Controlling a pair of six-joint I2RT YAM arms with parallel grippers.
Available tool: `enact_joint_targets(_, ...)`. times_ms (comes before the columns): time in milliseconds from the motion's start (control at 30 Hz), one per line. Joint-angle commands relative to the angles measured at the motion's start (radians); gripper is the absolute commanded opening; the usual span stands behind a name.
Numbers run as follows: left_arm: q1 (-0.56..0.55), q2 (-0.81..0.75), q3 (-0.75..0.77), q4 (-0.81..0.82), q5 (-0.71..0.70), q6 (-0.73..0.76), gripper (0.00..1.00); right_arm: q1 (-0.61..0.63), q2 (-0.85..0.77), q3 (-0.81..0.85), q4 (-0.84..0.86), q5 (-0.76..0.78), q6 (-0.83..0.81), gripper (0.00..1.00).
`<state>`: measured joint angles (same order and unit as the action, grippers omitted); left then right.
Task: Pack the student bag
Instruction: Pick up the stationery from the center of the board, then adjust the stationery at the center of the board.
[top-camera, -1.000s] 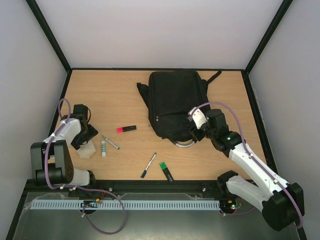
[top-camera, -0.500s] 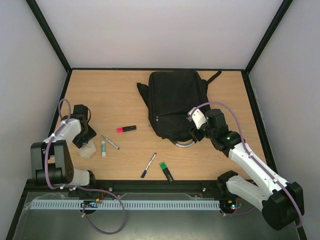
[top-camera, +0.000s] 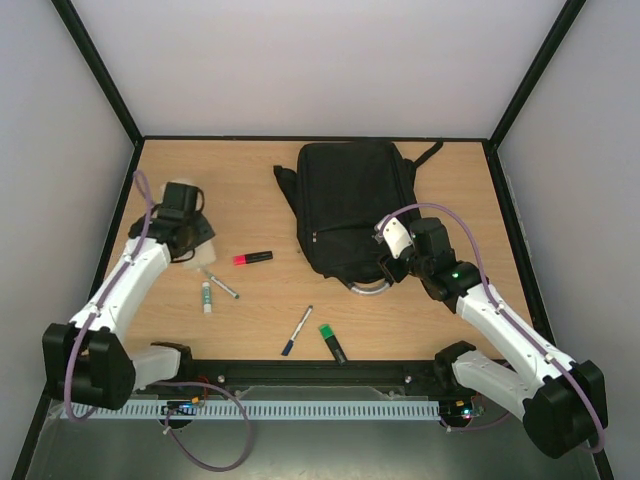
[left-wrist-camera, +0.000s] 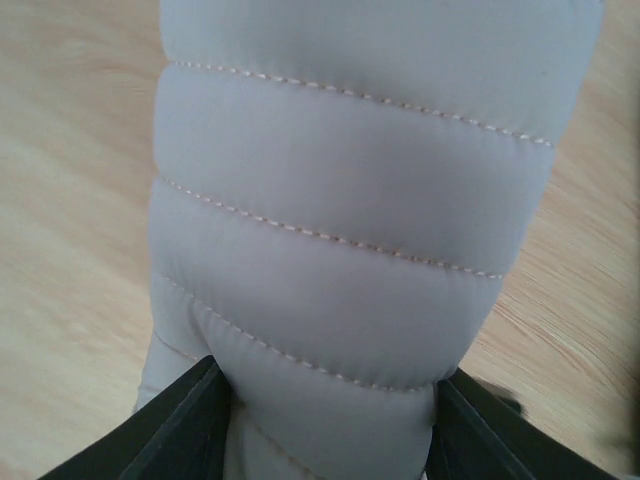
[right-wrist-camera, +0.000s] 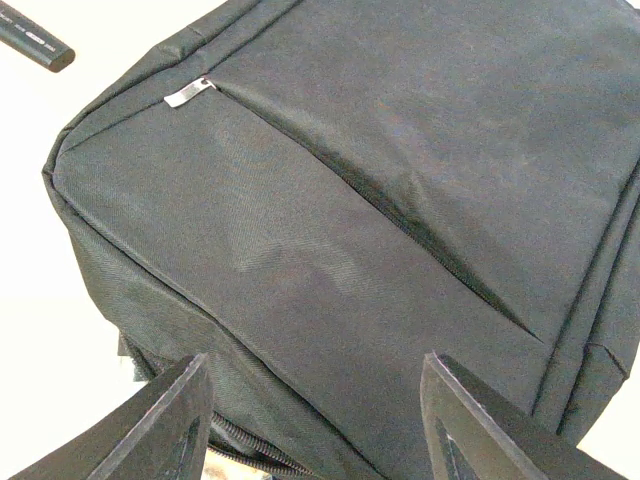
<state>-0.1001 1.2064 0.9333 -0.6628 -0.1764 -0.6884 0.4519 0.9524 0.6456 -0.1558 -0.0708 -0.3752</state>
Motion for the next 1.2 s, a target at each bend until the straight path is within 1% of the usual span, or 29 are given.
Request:
enact_joint_targets(0,-0.152,0.080,0.078,0.043,0.057,0.043,0.50,-0.001,0.014,-0.006,-0.025,0.001,-0.001,0.57)
enact_joint_targets(100,-0.272,0.187,0.152,0.028,0.070,0.072,0.51,-0.002,0.023,-0.007,-0.025,0.004,-0.001,0.57)
enact_joint_targets(200,-0.359,0.251,0.191,0.040,0.129,0.085,0.52,-0.002,0.030,-0.007,-0.025,0.012,-0.001,0.57)
enact_joint_targets(333,-0.412,0.288,0.188,0.059,0.262,0.077,0.53,-0.001,0.039,-0.008,-0.022,0.020,0.001,0.57)
enact_joint_targets(500,-0.459,0.321,0.170,0.005,0.306,0.088,0.54,-0.002,0.057,-0.008,-0.021,0.025,-0.001,0.57)
enact_joint_targets(667,-0.526,0.355,0.116,-0.013,0.272,0.098,0.55,-0.002,0.072,-0.008,-0.022,0.027,-0.001,0.57)
enact_joint_targets(867,-0.608,0.393,0.068,-0.017,0.208,0.078,0.60,0.000,0.089,-0.008,-0.022,0.028,0.001,0.57)
enact_joint_targets(1000,-0.629,0.419,0.059,-0.026,0.194,0.080,0.70,-0.002,0.104,-0.005,-0.024,0.023,0.001,0.57)
enact_joint_targets(1067,-0.634,0.425,0.061,-0.040,0.174,0.077,0.73,-0.002,0.108,-0.003,-0.025,0.022,0.002,0.57)
enact_joint_targets(1167,-0.639,0.424,0.069,-0.074,0.147,0.077,0.81,-0.001,0.109,-0.003,-0.025,0.023,0.002,0.57)
